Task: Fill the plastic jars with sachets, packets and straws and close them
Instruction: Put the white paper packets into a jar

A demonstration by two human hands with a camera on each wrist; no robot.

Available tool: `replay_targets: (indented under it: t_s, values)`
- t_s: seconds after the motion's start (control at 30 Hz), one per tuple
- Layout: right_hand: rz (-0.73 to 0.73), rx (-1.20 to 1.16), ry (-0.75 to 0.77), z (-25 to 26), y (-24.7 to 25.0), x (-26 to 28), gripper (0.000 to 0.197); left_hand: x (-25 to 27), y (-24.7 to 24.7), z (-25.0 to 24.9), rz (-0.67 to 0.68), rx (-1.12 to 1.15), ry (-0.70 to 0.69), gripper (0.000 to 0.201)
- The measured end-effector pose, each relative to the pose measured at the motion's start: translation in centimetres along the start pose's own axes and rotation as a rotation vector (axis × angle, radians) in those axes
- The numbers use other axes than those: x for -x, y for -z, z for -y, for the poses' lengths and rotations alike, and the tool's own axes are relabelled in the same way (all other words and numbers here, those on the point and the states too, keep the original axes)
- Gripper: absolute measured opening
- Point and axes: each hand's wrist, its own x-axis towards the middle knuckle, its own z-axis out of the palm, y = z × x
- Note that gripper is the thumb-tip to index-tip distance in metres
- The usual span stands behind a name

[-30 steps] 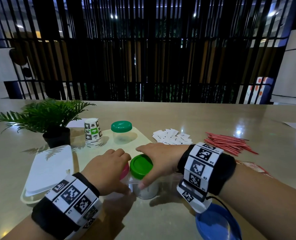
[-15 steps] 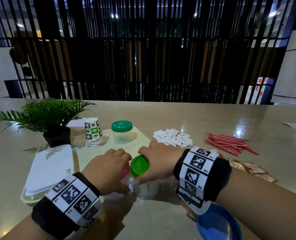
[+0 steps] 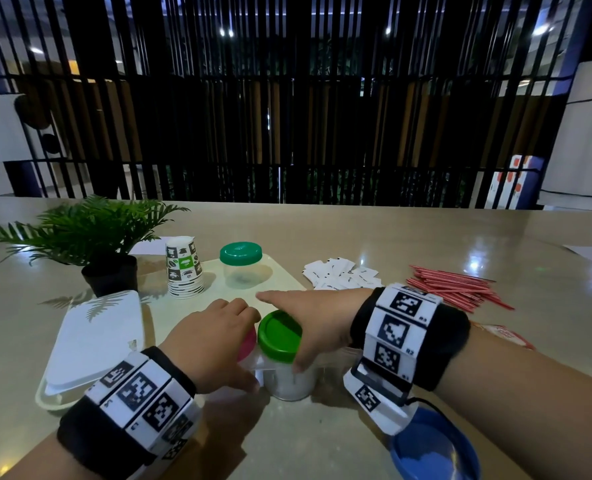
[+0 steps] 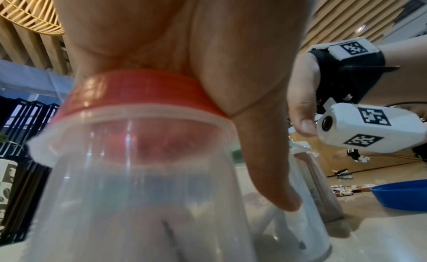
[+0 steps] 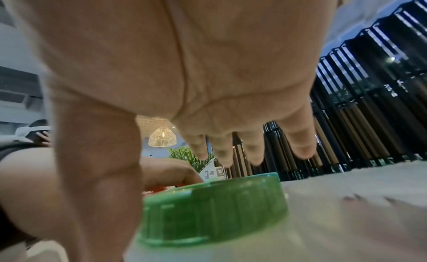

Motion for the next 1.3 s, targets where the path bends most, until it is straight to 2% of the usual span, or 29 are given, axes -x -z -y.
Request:
replay_targets:
  t_s: [0.07,0.17,0.23,0.33,0.47,0.63,0.83,1.03,1.17,1.3]
  values:
    - [0.006,0.054,0.005,-0.1,0.1,0.0,0.116,0.0,0.0,0.0,0.003,-0.002,-0.003,0.091]
    - [-0.045,0.163,-0.139,0.2,-0.6,-0.1,0.107,0.0,0.1,0.0,0.012,-0.006,-0.003,0.091]
    - [-0.082,0.188,-0.170,0.4,-1.0,-0.3,0.100,0.0,0.1,-0.1,0.016,-0.008,-0.002,0.090]
    - [-0.083,0.096,-0.102,0.3,-0.8,-0.3,0.093,0.0,0.2,-0.1,0.023,-0.009,0.001,0.090]
    - [-0.043,0.081,-0.052,0.1,-0.5,-0.1,0.108,0.1,0.3,-0.2,0.025,-0.007,0.003,0.090]
    - [-0.115,0.047,-0.046,0.1,-1.0,-0.2,0.087,0.3,0.4,-0.3,0.047,0.004,0.012,0.089]
    - [-0.102,-0.088,-0.029,-0.5,-0.2,0.0,0.083,0.5,0.7,-0.6,0.069,-0.003,0.038,0.088]
    - [-0.185,-0.295,0.045,-1.4,1.3,3.0,0.065,0.5,0.9,-0.7,0.076,0.041,0.049,0.091]
    - [-0.274,-0.449,0.108,-2.6,1.7,6.0,0.062,0.6,1.1,-0.9,0.104,0.059,0.055,0.102]
    - [-0.276,-0.508,0.141,-3.8,1.3,8.3,0.053,0.8,1.3,-0.9,0.108,0.104,0.034,0.133]
